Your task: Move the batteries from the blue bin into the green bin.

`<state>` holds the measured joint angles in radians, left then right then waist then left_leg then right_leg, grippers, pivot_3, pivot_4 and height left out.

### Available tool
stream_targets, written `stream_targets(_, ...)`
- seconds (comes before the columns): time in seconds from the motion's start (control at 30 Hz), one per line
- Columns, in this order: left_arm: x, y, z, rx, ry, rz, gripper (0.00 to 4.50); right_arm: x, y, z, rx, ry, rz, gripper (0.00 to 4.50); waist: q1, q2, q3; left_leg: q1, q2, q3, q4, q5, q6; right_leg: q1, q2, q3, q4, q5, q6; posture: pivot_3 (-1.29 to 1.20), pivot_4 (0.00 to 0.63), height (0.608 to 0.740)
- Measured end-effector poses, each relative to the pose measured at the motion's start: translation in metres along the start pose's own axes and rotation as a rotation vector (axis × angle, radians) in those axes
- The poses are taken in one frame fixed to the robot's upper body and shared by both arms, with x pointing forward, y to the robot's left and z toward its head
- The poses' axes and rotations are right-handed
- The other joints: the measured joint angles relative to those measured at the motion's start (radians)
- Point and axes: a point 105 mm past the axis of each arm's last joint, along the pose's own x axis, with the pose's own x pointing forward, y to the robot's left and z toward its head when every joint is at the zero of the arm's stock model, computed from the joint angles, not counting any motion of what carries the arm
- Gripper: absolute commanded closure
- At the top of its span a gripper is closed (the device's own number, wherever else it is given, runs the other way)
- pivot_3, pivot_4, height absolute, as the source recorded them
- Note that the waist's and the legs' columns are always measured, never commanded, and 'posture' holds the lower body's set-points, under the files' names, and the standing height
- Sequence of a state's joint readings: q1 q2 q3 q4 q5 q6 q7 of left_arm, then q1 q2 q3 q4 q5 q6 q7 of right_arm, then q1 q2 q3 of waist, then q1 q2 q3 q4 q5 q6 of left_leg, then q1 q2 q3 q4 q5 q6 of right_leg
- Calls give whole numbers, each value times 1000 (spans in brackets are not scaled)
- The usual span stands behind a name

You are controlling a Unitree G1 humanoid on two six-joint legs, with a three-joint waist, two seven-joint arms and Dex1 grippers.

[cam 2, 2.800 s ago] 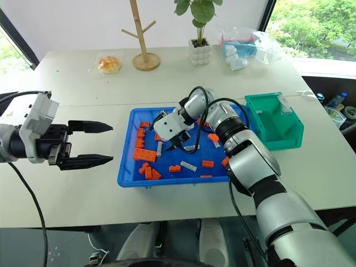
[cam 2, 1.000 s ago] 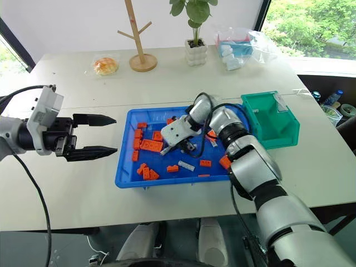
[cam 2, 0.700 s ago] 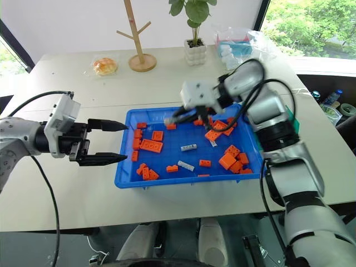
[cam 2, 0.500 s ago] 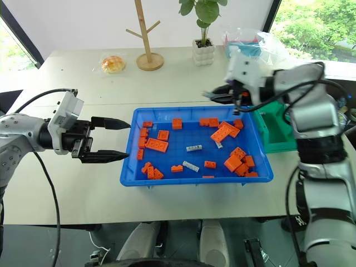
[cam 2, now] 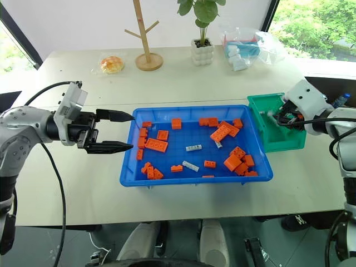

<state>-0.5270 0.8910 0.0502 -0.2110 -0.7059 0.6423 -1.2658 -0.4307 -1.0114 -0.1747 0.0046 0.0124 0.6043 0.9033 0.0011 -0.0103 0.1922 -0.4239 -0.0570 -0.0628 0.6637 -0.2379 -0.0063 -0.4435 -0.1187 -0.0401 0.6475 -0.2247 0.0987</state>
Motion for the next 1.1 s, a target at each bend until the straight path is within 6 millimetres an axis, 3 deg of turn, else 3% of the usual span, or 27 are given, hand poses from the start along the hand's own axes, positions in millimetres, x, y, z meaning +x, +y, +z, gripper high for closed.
stream_targets(0.07,1,1,2,4,-5,0,0,1,-1,1,-7,-2,-13,40,0,0,0,0,0,0,0,0,0,0,0,0,0,0,0,0,150,693)
stream_targets(0.13,1,1,3,6,-6,2,0,1,-3,8,0,-26,-12,40,0,0,0,0,0,0,0,0,0,0,0,0,0,0,0,0,150,693)
stream_targets(0.27,1,-1,3,4,-2,-2,0,-5,-5,55,51,-185,47,40,-13,0,0,0,0,-1,0,0,0,0,0,0,0,0,1,0,150,693)
stream_targets(0.37,1,-3,1,-5,9,-7,0,-12,24,88,35,-282,205,40,-14,0,0,0,1,-2,0,-1,1,0,1,0,0,0,1,0,150,693)
stream_targets(0.5,0,-4,0,-7,17,-10,0,-8,92,104,-45,-317,519,40,-13,-1,1,0,1,-2,1,-1,1,0,1,0,-1,0,1,0,150,693)
stream_targets(0.6,0,-4,0,-5,18,-12,0,-3,140,100,-76,-265,729,40,-11,-2,1,-1,1,-2,1,-1,1,1,0,0,-1,0,1,0,150,693)
stream_targets(0.8,-1,-5,0,-4,24,-16,0,9,190,83,-29,-106,867,40,-12,-3,1,-1,0,-2,2,-1,1,0,0,0,-1,0,1,0,150,693)
stream_targets(0.9,-2,-5,-1,-6,31,-9,0,13,199,90,-9,-111,867,40,-15,-3,1,-1,1,-2,2,-1,1,0,0,0,-1,0,1,0,150,693)
stream_targets(1.1,-7,-3,0,-5,32,18,0,22,197,95,9,-95,832,40,-8,-3,1,-1,0,-2,2,-1,1,0,0,-1,-1,0,1,0,150,693)
